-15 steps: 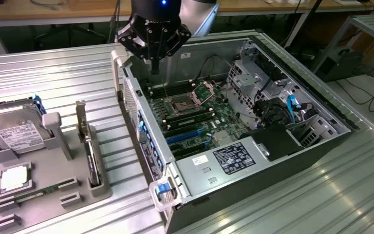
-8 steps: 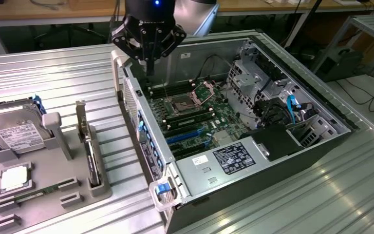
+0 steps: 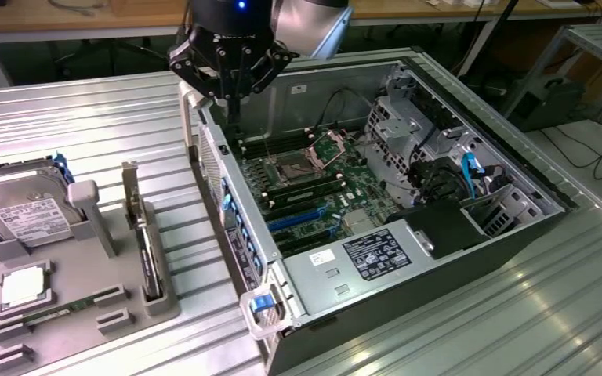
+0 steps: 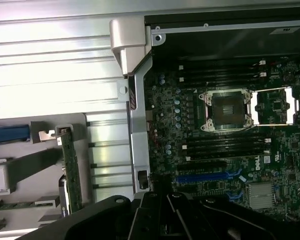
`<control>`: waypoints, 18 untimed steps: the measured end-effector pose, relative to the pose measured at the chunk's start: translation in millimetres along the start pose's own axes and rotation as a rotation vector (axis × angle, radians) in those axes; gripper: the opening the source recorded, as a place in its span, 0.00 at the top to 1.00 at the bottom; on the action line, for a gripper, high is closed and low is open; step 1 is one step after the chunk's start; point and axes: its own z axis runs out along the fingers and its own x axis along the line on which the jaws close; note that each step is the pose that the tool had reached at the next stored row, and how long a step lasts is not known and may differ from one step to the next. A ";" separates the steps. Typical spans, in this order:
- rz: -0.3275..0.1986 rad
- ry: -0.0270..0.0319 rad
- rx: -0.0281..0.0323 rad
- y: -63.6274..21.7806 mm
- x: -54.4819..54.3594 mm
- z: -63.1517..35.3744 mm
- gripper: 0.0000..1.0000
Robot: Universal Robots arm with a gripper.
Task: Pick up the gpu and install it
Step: 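Reach for the gpu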
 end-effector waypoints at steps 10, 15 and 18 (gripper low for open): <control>0.000 0.0000 0.0000 -0.7 8.3 0.3 0.89; 0.000 0.0000 -0.0001 -1.1 13.6 0.6 0.89; 0.000 0.0000 0.0000 -1.4 17.2 0.7 0.89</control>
